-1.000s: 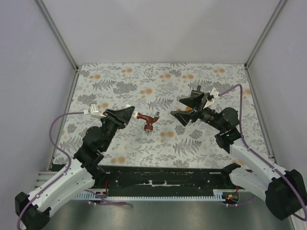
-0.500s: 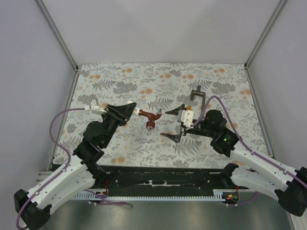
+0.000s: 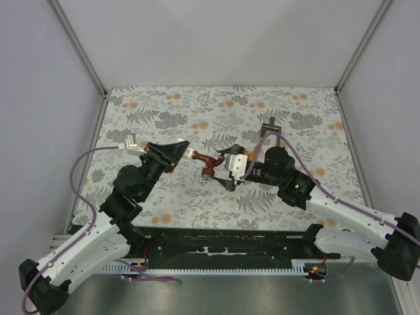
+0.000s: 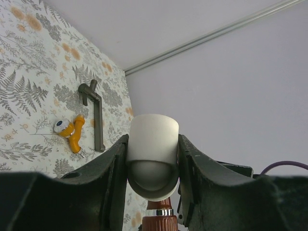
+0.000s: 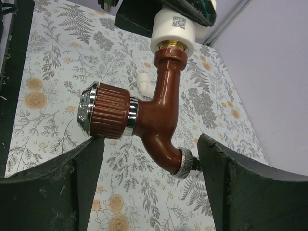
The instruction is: Install the water faucets
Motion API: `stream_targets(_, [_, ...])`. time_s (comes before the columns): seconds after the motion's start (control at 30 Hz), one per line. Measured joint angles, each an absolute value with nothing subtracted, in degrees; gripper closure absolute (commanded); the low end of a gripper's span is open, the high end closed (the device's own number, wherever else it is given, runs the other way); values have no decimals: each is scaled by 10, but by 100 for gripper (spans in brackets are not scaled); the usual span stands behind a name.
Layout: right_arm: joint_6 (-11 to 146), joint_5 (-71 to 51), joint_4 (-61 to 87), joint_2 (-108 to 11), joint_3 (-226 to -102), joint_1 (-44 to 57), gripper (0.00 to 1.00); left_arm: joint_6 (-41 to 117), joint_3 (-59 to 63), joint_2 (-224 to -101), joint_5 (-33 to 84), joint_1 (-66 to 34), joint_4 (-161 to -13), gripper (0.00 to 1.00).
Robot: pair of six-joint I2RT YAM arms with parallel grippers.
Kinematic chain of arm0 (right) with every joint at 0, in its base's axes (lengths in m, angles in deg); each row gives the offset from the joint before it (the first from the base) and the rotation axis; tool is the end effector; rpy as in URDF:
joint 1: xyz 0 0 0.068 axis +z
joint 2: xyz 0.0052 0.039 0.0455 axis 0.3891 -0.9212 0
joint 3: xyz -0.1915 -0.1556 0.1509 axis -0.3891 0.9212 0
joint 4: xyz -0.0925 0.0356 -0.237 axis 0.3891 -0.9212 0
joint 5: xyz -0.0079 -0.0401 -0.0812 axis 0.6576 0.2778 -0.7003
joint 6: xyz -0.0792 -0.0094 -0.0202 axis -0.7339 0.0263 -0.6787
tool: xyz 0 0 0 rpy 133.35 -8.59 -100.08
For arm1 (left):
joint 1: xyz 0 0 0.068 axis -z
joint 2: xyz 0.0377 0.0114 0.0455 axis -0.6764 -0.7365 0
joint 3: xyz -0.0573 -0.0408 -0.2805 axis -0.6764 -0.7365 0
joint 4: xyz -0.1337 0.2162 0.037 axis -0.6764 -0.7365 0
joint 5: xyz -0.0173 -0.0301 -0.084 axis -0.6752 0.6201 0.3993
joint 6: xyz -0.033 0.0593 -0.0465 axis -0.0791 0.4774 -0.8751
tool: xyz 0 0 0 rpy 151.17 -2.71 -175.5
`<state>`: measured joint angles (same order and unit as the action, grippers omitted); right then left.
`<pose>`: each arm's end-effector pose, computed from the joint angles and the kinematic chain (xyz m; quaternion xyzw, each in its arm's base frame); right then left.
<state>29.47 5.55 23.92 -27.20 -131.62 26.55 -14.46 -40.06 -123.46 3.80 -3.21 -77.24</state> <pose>0.1501 0.2194 0.3311 -0.5756 0.4663 0.2535 0.6221 0.1515 -0.1025 0.3286 -0.2302 0.6315 -0.5306 0.5164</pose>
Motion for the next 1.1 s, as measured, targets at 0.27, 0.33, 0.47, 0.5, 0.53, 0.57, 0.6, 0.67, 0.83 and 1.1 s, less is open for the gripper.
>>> stream_targets(0.27, [299,34,265,-306,-1318,288,40,-151,-401,-1241,42,-36,-770,98])
stream_targets(0.33, [314,29,274,-309,-1318,289,49,-151,-401,-1239,41,-37,-767,98])
stream_targets(0.47, [371,26,295,-310,-1318,291,71,-150,-411,-1227,43,-37,-745,98])
stream_targets(0.5, [395,31,300,-310,-1318,293,74,-148,-417,-1223,43,-38,-734,98])
stream_targets(0.53, [417,36,304,-310,-1318,294,78,-146,-423,-1220,43,-38,-724,98])
stream_targets(0.57, [446,43,308,-310,-1318,295,79,-144,-432,-1216,44,-38,-709,98])
stream_targets(0.6, [479,44,311,-310,-1318,295,79,-142,-441,-1213,44,-38,-696,98])
stream_targets(0.67, [544,50,314,-314,-1318,291,81,-138,-461,-1204,47,-38,-667,98])
stream_targets(0.83, [751,79,329,-332,-1318,269,92,-119,-512,-1197,55,-40,-574,98])
stream_targets(1.1, [1130,70,504,-406,-1267,167,79,-19,-567,-1185,102,-46,-447,98])
